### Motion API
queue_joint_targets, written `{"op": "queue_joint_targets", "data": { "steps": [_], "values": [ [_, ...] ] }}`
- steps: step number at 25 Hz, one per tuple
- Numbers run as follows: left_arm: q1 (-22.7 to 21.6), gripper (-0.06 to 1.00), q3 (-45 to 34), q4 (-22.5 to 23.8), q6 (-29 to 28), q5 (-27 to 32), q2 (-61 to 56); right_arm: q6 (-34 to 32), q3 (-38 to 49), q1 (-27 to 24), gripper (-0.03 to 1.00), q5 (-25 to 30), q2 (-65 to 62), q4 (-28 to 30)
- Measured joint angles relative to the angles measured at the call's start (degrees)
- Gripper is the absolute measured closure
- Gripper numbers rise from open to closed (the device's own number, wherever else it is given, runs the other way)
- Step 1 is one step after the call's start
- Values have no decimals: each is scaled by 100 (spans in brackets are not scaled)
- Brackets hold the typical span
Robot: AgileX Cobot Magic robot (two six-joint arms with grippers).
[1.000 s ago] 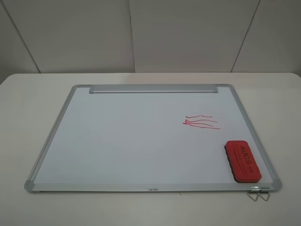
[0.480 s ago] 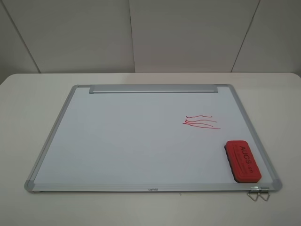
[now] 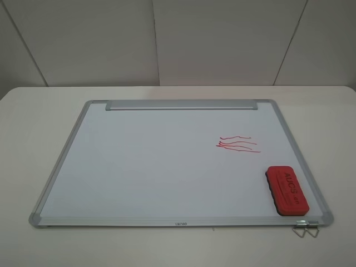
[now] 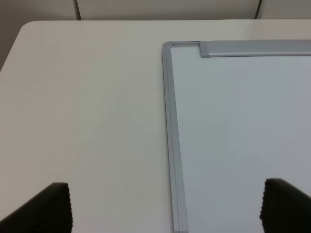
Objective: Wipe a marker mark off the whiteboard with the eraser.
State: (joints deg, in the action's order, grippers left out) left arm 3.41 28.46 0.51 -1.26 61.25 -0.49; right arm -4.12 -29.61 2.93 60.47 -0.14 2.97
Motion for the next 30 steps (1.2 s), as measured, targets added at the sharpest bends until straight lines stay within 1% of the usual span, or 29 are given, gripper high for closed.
{"op": "queue_joint_targets", "data": {
  "steps": [30],
  "values": [
    [0, 17, 0, 0, 0, 0, 0, -6, 0, -78, 22, 0, 0, 0]
  ]
}}
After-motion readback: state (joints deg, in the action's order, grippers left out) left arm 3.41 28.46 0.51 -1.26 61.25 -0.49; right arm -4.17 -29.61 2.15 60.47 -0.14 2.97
